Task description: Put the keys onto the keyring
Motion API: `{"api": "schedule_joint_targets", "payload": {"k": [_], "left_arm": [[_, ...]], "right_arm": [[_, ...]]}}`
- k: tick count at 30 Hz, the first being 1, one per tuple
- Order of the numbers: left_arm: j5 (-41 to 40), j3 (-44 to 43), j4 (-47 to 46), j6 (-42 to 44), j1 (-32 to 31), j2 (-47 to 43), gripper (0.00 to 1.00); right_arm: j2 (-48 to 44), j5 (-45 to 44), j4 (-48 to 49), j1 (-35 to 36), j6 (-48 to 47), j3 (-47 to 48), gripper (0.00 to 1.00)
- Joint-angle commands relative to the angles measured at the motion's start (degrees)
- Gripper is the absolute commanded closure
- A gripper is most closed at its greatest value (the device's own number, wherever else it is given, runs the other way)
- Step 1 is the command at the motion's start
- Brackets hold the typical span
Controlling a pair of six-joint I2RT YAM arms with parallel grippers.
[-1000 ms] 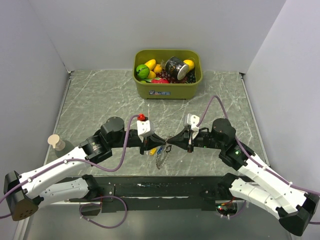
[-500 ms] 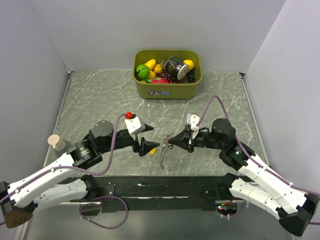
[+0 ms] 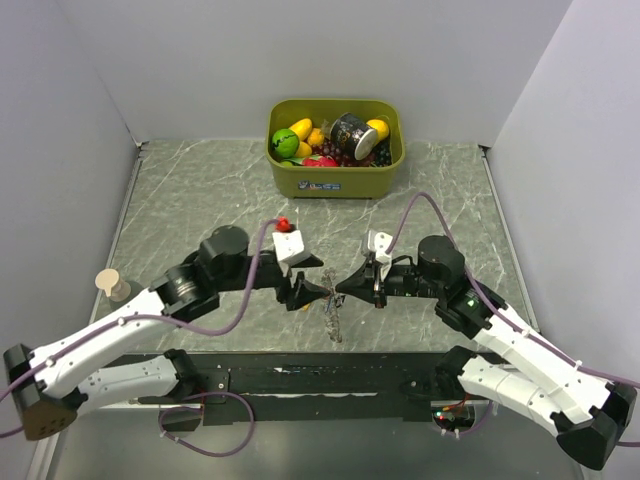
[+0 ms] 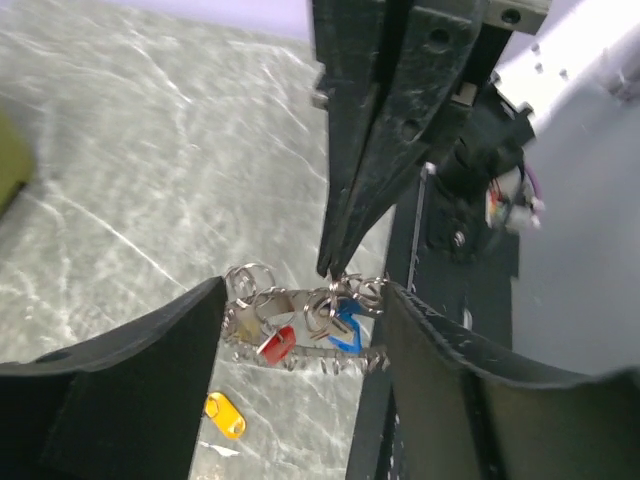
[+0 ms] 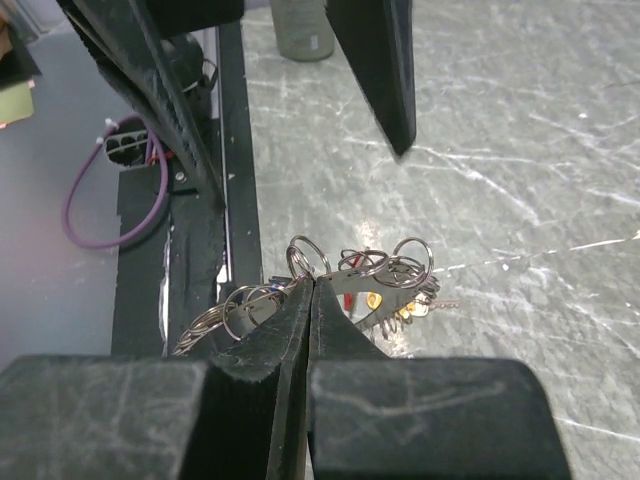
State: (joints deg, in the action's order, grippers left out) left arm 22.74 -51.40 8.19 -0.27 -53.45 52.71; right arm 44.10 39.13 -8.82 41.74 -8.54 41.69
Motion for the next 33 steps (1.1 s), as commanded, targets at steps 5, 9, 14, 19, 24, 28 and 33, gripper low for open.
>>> {"api": "schedule_joint_targets", "payload": {"k": [5, 9, 14, 19, 24, 28, 33], "left_arm": [[9.16, -10.21, 9.74, 5.81, 0.01, 8.01, 0.43], [10.56, -13.29, 12.73, 7.47, 0.01, 11.09, 0.56], [10.83, -14.87, 14.75, 8.00, 0.10, 13.99, 0.63], [10.05, -16.01, 16.68, 8.62, 0.01, 15.84, 0.74], [9.95, -16.45, 18.00, 8.80, 0.10, 16.72, 0.82], [9.51, -16.63, 18.53, 8.89, 0.01, 17.34, 0.83], [8.72, -16.81, 19.50, 9.24, 0.10, 17.69, 0.79]], "right_arm": [[0.55, 1.82, -1.20, -0.16, -2.63, 4.45, 1.00], [0.12, 1.65, -1.20, -0.16, -2.80, 4.19, 1.00], [-0.06, 1.21, -1.73, -0.16, -3.07, 4.19, 1.00], [-0.41, 0.51, -1.73, -0.16, -3.07, 3.92, 1.00], [-0.33, 0.42, -1.73, -0.16, -3.24, 3.92, 1.00], [-0.85, -0.20, -1.55, -0.16, -2.98, 3.75, 1.00], [-0.94, -0.46, -1.64, -0.16, -2.98, 3.75, 1.00]]}}
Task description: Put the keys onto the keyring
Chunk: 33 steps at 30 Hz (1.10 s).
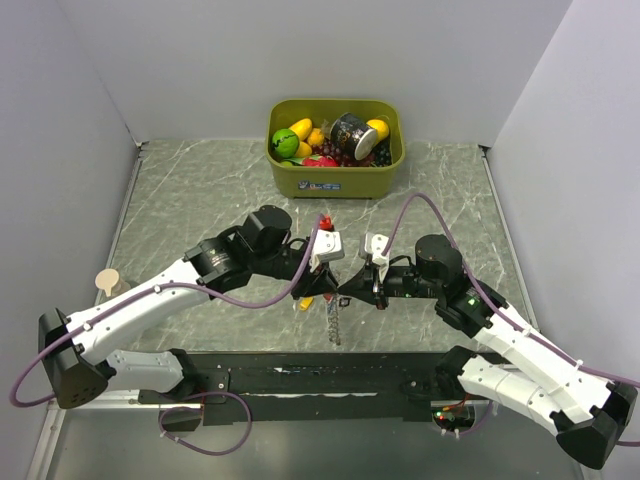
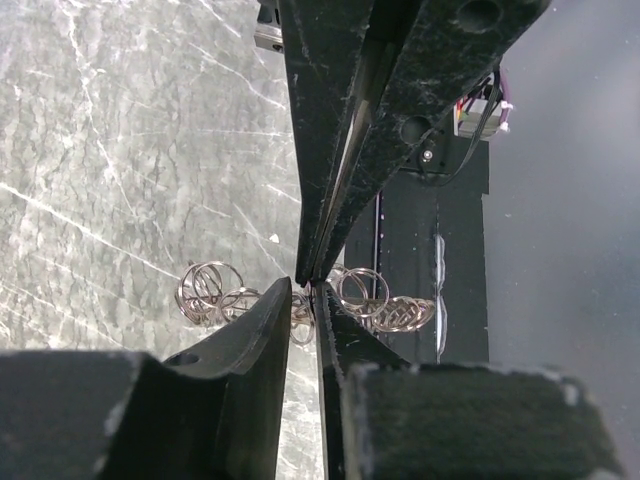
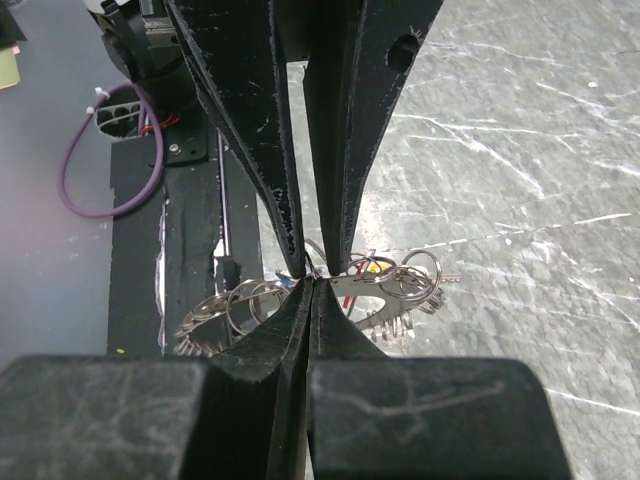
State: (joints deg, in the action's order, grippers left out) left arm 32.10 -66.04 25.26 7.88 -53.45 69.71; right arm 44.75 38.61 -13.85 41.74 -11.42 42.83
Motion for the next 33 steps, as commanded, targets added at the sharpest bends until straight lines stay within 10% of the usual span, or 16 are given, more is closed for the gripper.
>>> {"api": "schedule_joint_targets", "payload": {"k": [1, 20, 27, 33], "left_arm": [[-0.89, -2.08, 2.34, 1.09, 0.01, 0.69, 0.80], [-0.45, 3.63, -6.78, -1.37, 0.10, -2.65, 0.99], [-1.42, 13.03, -24.01, -5.50, 0.01, -9.93, 0.99], [-0.02, 19.98, -38.77, -7.44, 0.10, -13.02, 0.99]], "right_arm": [[-1.51, 0.15, 3.47, -0.25, -0.01, 2.61, 1.00], [-2.21, -2.13, 6.55, -0.25, 2.71, 1.65, 0.99], [-7.83, -8.90, 10.33, -0.25, 5.88, -0.37, 0.57], [-11.61, -7.42, 10.86, -0.25, 5.88, -1.17, 0.39]]}}
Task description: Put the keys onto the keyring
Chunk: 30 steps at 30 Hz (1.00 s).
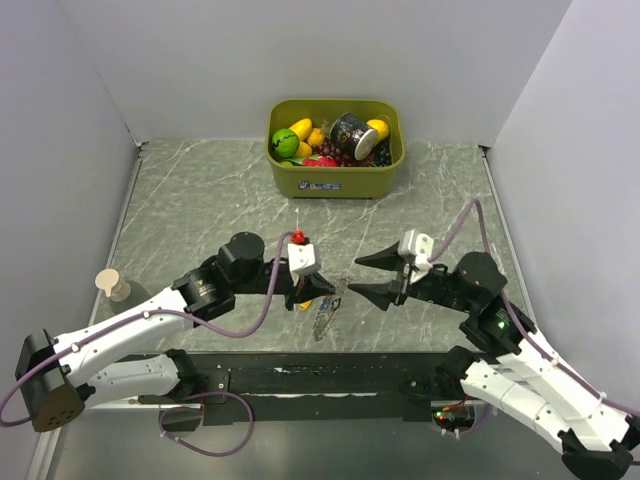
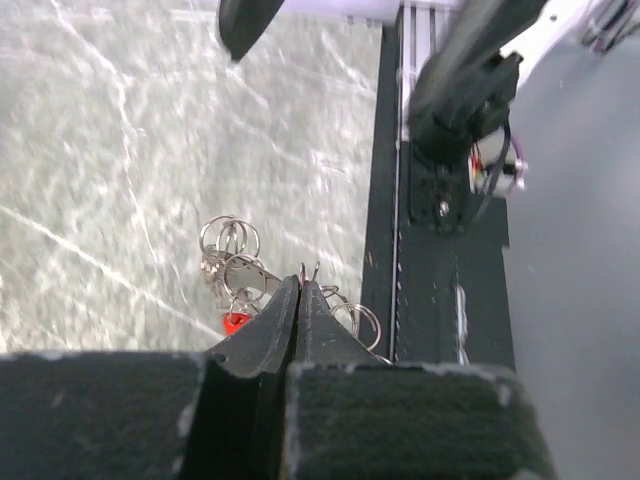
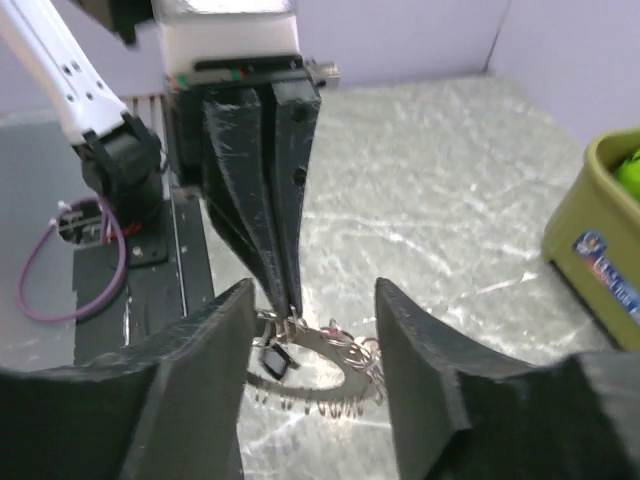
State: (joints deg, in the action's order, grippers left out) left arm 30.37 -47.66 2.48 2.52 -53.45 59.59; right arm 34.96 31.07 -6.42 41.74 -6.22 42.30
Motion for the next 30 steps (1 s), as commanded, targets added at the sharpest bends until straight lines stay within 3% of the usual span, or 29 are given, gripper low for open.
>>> {"api": "schedule_joint_targets", "payload": {"k": [1, 5, 11, 25, 28, 30], "left_arm": [[1.97, 2.91, -17.58, -4.70, 0.01, -2.99, 0.99], [4.96, 6.34, -29.24, -6.56, 0.01, -3.78, 0.99], [7.95, 11.97, -42.64, -9.20, 0.01, -5.36, 0.99], [8.74, 10.48, -41.15, -8.50, 0.01, -5.54, 0.99], [8.65, 10.31, -40.80, -8.33, 0.01, -5.63, 0.99], [8.65, 10.31, -41.06, -8.50, 0.01, -5.72, 0.99]], "right_arm": [[-1.74, 0.91, 3.43, -0.25, 0.42, -0.56, 0.38], [-0.51, 8.02, 2.55, -0.34, -0.81, 0.67, 0.37], [0.64, 9.71, 1.76, -0.43, -1.60, 1.11, 0.57], [1.95, 10.77, 0.97, -0.43, -2.04, 0.68, 0.65], [1.95, 10.24, 0.79, -0.43, -2.04, 0.50, 0.74], [2.04, 9.98, 0.79, -0.51, -2.04, 0.50, 0.90]]}}
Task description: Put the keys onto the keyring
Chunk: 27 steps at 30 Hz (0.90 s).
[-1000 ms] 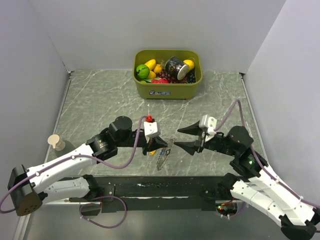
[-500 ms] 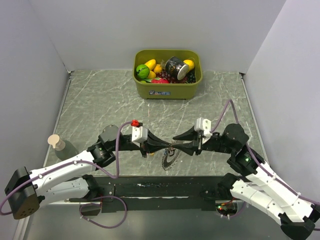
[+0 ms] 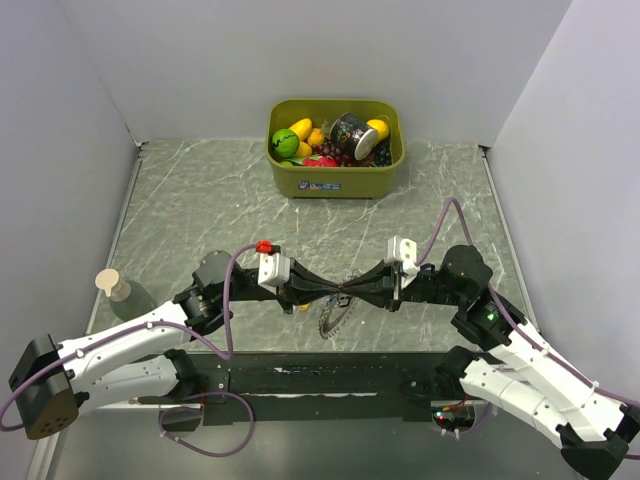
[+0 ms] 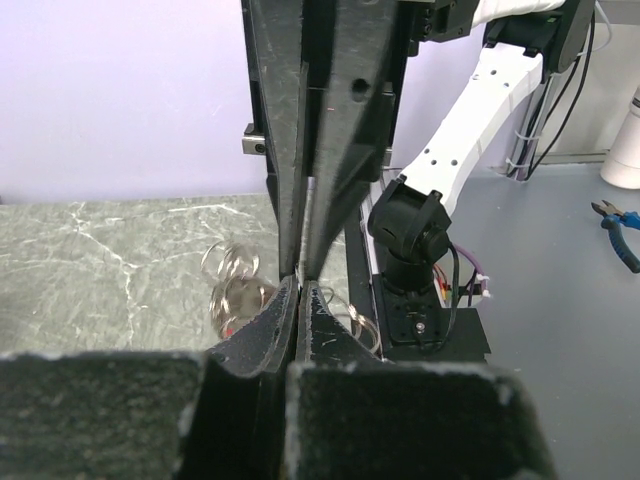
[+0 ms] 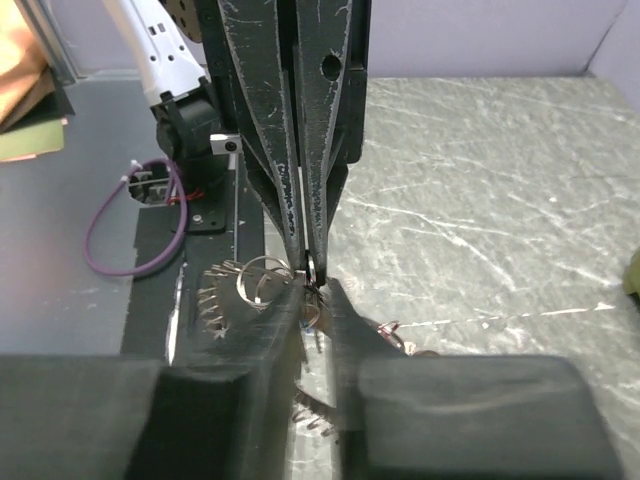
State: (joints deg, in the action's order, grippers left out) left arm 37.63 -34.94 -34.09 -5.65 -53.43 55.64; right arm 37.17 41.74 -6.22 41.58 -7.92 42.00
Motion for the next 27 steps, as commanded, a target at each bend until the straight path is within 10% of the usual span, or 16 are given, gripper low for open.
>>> {"api": "schedule_joint_targets", "payload": {"k": [1, 11, 18, 27], "left_arm": [[1.31, -2.50, -4.32, -0.24, -0.01, -1.67, 0.99], [-3.25, -5.48, 8.14, 4.15, -0.01, -1.85, 0.96], [-11.33, -12.16, 29.41, 11.62, 0.08, -3.08, 0.37], [-13.11, -25.78, 53.67, 17.51, -0.01, 2.27, 0.39]], "right_arm": [[-0.17, -0.95, 0.42, -0.28, 0.01, 0.80, 0.95], [0.36, -2.54, -1.42, -0.36, -0.78, 2.21, 1.00], [3.34, -3.68, -5.90, -0.36, -3.32, 5.37, 1.00], [9.41, -5.26, -12.75, -0.36, -5.78, 10.64, 1.00]]}}
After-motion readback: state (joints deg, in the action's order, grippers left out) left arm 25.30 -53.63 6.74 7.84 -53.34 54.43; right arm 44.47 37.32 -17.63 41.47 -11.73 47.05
